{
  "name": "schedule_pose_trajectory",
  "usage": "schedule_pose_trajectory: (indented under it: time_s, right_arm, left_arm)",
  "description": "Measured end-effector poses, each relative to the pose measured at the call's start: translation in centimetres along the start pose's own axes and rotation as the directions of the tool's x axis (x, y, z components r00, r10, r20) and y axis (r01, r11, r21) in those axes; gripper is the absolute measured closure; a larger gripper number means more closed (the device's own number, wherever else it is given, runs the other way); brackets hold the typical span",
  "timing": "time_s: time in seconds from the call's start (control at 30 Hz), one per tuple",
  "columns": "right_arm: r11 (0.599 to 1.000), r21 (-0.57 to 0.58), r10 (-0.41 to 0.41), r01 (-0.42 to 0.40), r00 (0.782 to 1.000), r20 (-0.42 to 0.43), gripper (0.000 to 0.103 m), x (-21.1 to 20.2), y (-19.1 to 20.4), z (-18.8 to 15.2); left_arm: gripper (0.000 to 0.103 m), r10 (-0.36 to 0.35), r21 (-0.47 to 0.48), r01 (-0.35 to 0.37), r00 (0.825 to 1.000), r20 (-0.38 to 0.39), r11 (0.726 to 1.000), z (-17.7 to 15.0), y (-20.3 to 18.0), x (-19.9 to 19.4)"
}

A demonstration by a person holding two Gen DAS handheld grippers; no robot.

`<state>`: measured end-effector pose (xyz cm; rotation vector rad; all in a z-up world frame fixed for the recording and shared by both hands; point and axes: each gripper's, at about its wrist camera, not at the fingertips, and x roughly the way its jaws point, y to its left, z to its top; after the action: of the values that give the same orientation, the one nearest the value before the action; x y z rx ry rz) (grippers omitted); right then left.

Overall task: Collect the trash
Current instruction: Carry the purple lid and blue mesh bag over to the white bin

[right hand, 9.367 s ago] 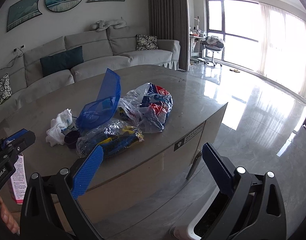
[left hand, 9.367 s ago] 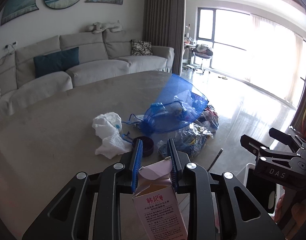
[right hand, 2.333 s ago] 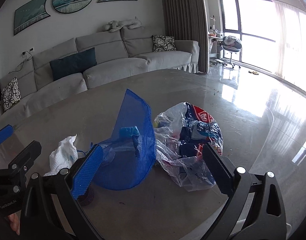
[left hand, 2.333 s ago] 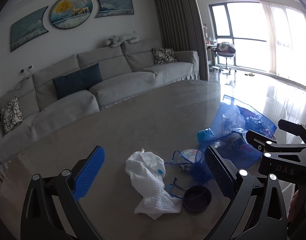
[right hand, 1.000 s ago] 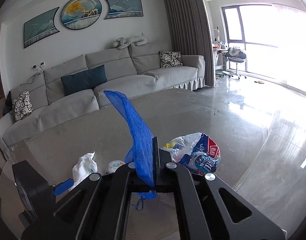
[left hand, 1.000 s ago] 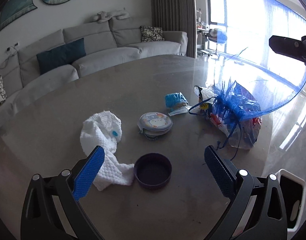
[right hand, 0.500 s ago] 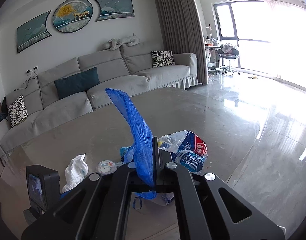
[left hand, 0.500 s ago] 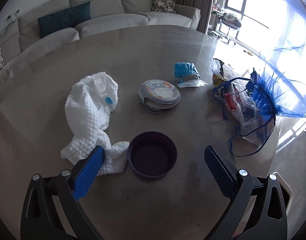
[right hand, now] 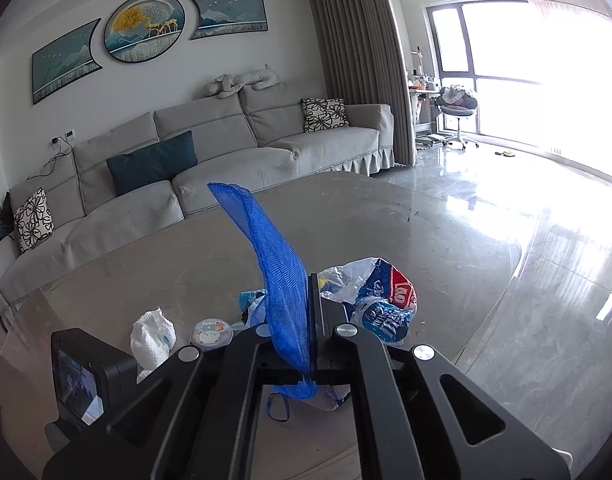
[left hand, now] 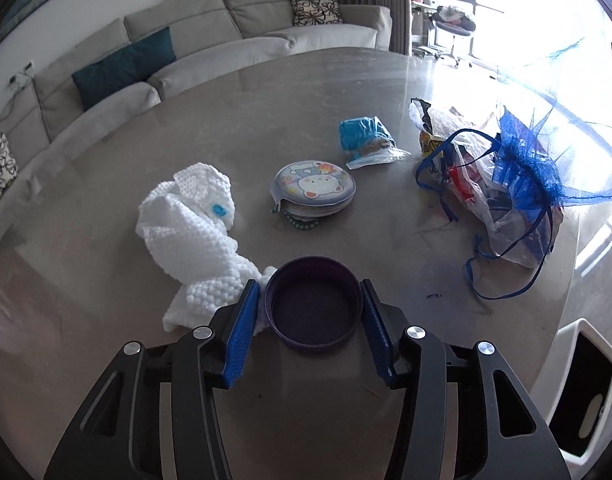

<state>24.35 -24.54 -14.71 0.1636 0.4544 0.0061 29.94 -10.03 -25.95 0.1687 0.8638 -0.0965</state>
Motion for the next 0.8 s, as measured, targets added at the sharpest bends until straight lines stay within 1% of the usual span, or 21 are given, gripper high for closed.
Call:
schedule_pose_trajectory:
  time_s: [0.13, 0.2, 0.27, 0.37, 0.47, 0.6, 0.7, 0.73, 0.77, 0.8]
  right_arm:
    - [1.0, -0.001, 0.001, -0.001, 1.0, -0.002, 0.099, 0.0, 0.1, 0.1]
    - [1.0, -0.003, -0.001, 0.001, 1.0, -0.002, 0.099, 0.1, 0.1, 0.1]
    - [1.0, -0.004, -0.002, 0.002, 1.0, -0.002, 0.099, 0.0, 0.0, 0.1]
    - [1.0, -0.006, -0.007, 0.007, 1.0, -0.005, 0.099, 0.1, 0.0, 0.0]
    - [1.0, -0.005, -0.006, 0.006, 1.0, -0.006, 0.099, 0.1, -0.1, 0.0]
    - [1.0, -0.014, -0.009, 0.009, 1.0, -0.004, 0.099, 0.1, 0.0, -0.1]
    - [1.0, -0.017, -0.008, 0.008, 1.0, -0.005, 0.099, 0.1, 0.1, -0.2]
    - [1.0, -0.018, -0.008, 0.008, 1.0, -0.005, 0.099, 0.1, 0.1, -0.2]
    - [1.0, -0.02, -0.009, 0.009, 1.0, -0.005, 0.099, 0.0, 0.1, -0.2]
    - [1.0, -0.022, -0.009, 0.009, 1.0, -0.006, 0.099, 0.0, 0.1, -0.2]
  left_arm:
    - [0.054, 0.015, 0.024, -0.017, 0.997, 0.074, 1.0, 0.4, -0.3, -2.3]
    - [0.054, 0.009, 0.03, -0.012, 0.995, 0.098, 0.999, 0.7, -0.3, -3.3]
    - [0.054, 0.022, 0.035, -0.027, 0.992, 0.123, 0.999, 0.7, -0.1, -4.1]
    - [0.054, 0.05, 0.057, -0.06, 0.983, 0.175, 0.997, 0.7, -0.3, -5.7]
    - [0.054, 0.06, 0.074, -0.079, 0.971, 0.23, 0.994, 0.5, -0.3, -7.5]
    - [0.054, 0.076, 0.093, -0.108, 0.952, 0.296, 0.99, 0.9, -0.6, -9.0]
    - [0.054, 0.094, 0.118, -0.149, 0.92, 0.381, 0.982, 0.7, -1.2, -11.1]
    - [0.054, 0.091, 0.124, -0.152, 0.912, 0.401, 0.981, 0.7, -1.2, -11.7]
    - [0.054, 0.088, 0.124, -0.152, 0.906, 0.415, 0.981, 0.7, -1.2, -12.1]
    - [0.054, 0.081, 0.127, -0.146, 0.905, 0.419, 0.981, 0.8, -1.1, -12.4]
